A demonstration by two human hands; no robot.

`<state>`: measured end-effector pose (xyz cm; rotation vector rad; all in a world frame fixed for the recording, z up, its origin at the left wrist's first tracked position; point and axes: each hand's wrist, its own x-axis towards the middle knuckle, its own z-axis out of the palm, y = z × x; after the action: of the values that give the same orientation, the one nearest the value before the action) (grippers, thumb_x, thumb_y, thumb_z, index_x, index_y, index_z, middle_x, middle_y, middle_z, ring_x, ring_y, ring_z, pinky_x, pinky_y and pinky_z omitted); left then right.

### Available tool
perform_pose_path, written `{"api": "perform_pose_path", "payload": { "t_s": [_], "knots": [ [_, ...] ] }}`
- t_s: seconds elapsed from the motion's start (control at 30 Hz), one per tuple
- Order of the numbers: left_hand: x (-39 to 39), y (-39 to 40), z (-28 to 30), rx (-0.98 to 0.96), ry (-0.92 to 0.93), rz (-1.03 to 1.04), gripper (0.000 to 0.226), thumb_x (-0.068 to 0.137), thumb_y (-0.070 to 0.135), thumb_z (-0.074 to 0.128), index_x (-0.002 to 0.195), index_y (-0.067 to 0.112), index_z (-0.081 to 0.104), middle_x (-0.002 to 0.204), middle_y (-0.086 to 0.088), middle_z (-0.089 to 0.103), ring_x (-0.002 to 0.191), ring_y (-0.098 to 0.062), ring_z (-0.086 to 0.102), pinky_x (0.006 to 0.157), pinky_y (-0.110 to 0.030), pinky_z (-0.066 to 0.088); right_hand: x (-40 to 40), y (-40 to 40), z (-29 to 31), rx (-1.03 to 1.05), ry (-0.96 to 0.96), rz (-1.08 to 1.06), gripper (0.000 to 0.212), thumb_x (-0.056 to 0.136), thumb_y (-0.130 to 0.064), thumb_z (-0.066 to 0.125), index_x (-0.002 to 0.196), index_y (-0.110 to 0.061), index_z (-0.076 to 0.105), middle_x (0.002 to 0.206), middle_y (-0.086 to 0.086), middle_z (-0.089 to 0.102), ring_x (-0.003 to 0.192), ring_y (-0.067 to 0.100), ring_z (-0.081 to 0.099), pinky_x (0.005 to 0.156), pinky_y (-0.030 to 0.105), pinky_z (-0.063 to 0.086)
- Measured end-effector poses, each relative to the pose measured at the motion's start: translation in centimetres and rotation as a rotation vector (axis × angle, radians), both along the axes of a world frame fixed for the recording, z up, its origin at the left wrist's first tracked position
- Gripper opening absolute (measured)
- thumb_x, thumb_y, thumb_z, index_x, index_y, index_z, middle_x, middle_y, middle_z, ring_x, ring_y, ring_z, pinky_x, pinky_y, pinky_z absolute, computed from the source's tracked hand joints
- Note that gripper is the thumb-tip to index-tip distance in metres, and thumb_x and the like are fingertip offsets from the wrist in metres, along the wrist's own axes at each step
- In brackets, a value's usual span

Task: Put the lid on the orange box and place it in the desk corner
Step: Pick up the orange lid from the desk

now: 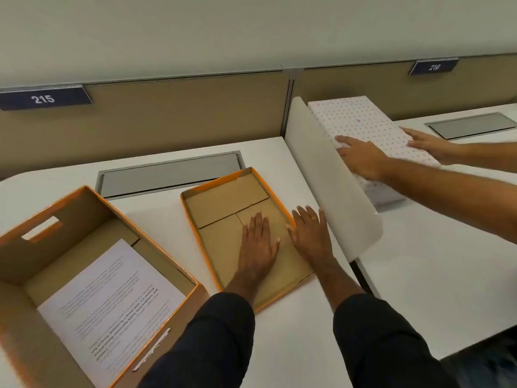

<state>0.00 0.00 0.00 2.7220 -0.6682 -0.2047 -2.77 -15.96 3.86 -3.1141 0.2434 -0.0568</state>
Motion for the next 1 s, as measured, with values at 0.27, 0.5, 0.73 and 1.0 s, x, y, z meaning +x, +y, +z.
{"api": "perform_pose_path", "payload": {
  "t_s": [0.27, 0.5, 0.73, 1.0],
  "knots": [
    [-0.9, 0.0, -1.8, 0.109, 0.019, -0.026, 0.075, 0.104, 0.055, 0.015, 0.163, 0.01, -0.001, 0.173, -0.013, -0.007, 0.16, -0.027, -0.008, 0.13, -0.047, -0.005, -0.3, -1.0, -1.9, 0.056, 0.058, -0.034, 0.046, 0.103, -0.039, 0.038, 0.138, -0.011, 0.049, 0.147, 0.01, 0.05, 0.14, 0.028, 0.04, 0.12, 0.048, 0.022],
    [-0.9, 0.0, -1.0, 0.144, 0.047, -0.045, 0.074, 0.105, 0.054, 0.019, 0.163, 0.011, 0.005, 0.173, -0.014, -0.004, 0.16, -0.029, -0.006, 0.129, -0.05, -0.005, 0.1, -1.0, -2.2, 0.11, -0.043, -0.104, 0.025, 0.098, -0.02, 0.053, 0.119, -0.009, 0.061, 0.123, 0.009, 0.062, 0.12, 0.025, 0.054, 0.115, 0.042, 0.03],
    [0.1, -0.4, 3.7, -0.061, 0.152, 0.079, 0.069, 0.105, 0.044, 0.036, 0.163, 0.014, 0.012, 0.172, -0.013, 0.008, 0.16, -0.03, 0.006, 0.13, -0.051, 0.006, 0.8, -0.7, 2.0, 0.608, -0.055, -0.263, 0.014, 0.097, -0.027, 0.057, 0.104, -0.015, 0.059, 0.089, 0.01, 0.071, 0.079, 0.027, 0.064, 0.065, 0.032, 0.045],
    [2.9, 0.4, 16.2, -0.947, 0.451, 0.497, 0.078, 0.102, 0.053, 0.044, 0.164, 0.02, 0.01, 0.17, -0.005, 0.025, 0.155, -0.029, 0.027, 0.124, -0.045, 0.025, 1.4, 3.6, 13.1, 0.864, -0.232, -0.217, 0.027, 0.082, -0.038, 0.073, 0.107, -0.03, 0.073, 0.074, -0.003, 0.071, 0.075, 0.012, 0.067, 0.078, 0.036, 0.055]
  ]
}}
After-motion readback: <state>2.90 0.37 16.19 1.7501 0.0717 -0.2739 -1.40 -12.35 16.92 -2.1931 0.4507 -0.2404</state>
